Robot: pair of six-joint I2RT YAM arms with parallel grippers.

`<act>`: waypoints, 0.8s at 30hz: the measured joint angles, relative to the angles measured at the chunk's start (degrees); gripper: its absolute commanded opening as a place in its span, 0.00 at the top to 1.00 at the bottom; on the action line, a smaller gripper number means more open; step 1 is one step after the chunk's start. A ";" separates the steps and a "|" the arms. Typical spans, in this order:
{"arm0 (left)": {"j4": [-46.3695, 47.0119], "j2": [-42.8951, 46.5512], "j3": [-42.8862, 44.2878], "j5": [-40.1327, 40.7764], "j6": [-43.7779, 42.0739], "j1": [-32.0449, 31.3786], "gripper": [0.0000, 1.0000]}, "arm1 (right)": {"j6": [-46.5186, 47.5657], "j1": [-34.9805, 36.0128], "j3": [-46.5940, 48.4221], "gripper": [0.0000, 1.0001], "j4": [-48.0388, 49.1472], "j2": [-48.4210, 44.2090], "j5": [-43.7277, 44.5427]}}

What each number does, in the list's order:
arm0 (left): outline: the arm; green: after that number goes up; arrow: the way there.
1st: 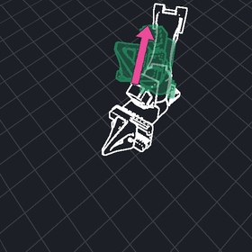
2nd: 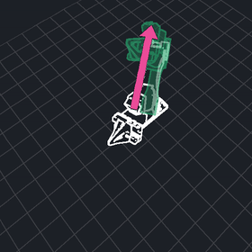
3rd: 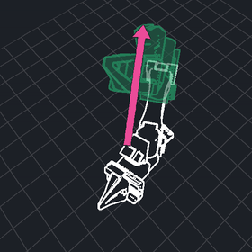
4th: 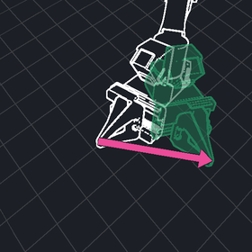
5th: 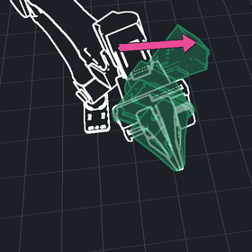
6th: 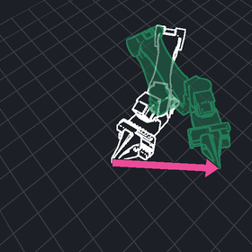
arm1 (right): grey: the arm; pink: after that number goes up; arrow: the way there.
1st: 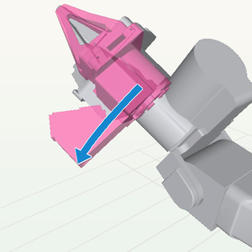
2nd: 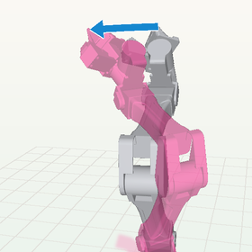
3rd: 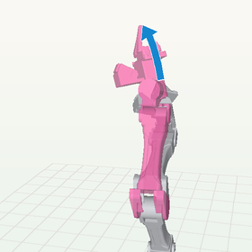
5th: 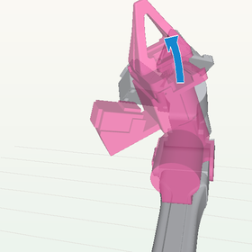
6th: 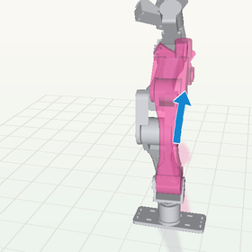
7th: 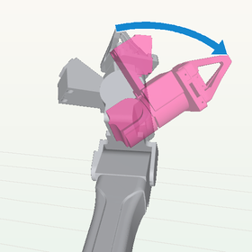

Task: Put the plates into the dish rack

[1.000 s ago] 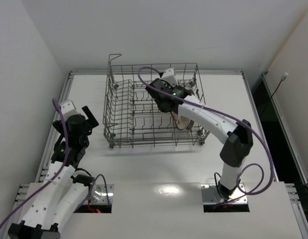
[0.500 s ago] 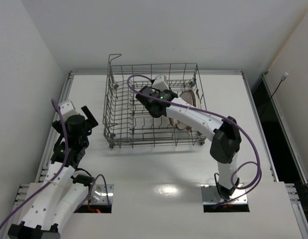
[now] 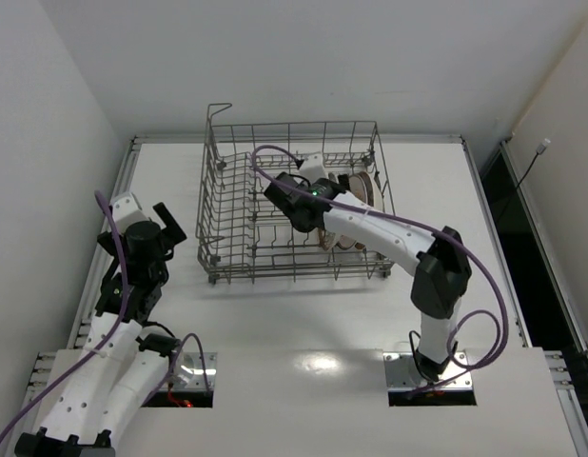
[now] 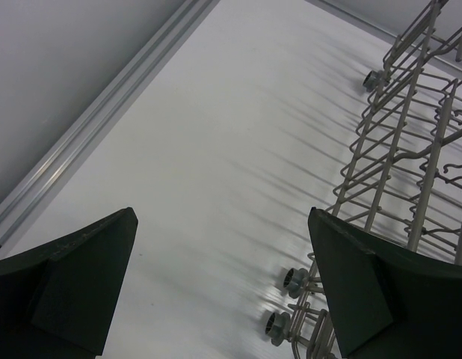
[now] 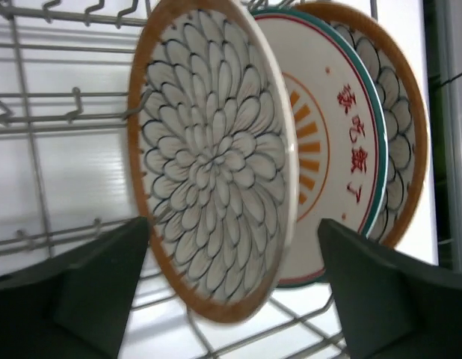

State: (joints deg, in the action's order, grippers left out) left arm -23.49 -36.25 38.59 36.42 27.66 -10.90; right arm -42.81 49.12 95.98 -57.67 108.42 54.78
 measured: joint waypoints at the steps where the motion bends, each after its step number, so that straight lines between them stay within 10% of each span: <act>1: -0.02 0.00 0.00 0.00 -0.02 0.00 0.00 | 0.02 0.00 -0.61 0.00 0.20 -1.18 -0.74; 24: 0.00 1.11 0.00 -2.80 -0.22 -0.57 0.00 | 13.18 -3.87 -9.31 0.00 5.81 -42.47 -6.75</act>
State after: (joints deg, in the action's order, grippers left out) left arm -23.49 -35.14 38.59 33.63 27.44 -11.46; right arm -29.63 45.25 86.67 -51.86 65.95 48.03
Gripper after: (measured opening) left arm 0.995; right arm 1.001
